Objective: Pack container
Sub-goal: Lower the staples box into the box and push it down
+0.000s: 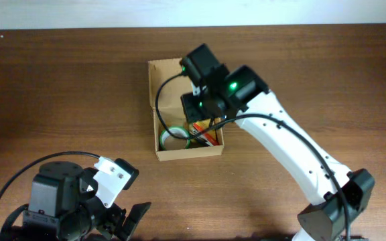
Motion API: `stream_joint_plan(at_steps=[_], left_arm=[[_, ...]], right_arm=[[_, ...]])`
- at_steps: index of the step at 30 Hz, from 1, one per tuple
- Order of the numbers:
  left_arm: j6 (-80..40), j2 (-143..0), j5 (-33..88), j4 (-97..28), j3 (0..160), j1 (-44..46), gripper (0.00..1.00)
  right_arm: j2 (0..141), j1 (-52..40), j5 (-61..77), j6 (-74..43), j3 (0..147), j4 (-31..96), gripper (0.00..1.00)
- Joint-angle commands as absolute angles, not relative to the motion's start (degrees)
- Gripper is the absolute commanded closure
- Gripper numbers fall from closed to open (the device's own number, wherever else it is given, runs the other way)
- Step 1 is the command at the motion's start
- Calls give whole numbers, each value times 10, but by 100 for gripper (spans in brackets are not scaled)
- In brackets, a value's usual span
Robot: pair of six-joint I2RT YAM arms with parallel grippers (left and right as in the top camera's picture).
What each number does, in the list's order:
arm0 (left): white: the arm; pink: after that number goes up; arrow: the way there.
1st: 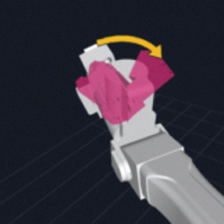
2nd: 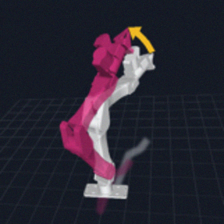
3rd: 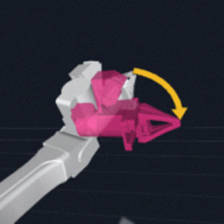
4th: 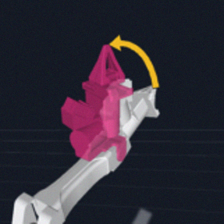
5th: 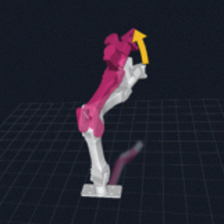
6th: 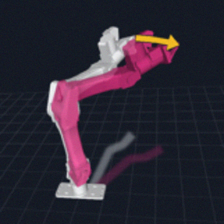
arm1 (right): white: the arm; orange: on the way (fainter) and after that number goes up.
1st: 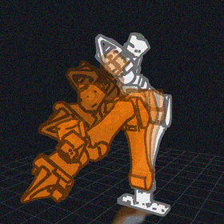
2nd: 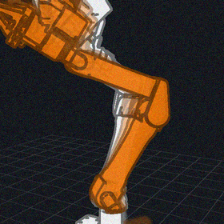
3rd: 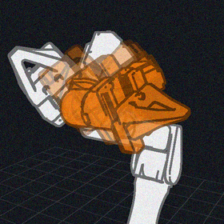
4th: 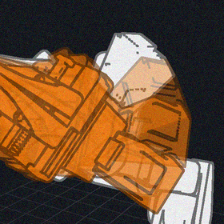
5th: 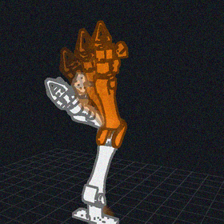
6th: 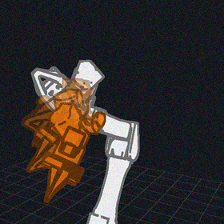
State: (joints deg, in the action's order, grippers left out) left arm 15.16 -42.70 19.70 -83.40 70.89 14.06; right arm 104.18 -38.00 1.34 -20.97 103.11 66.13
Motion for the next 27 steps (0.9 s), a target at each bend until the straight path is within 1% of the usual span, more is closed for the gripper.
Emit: stream_joint_plan(at_steps=[1,15,27], left_arm=[[146,-427,207,-834,715,141,1],[146,-427,207,-834,715,141,0],[146,-427,207,-834,715,141,0]], right_arm=[[1033,-383,8,-216,997,650,50],[1082,-412,20,-217,987,612,50],[1108,-416,24,-260,986,588,50]])
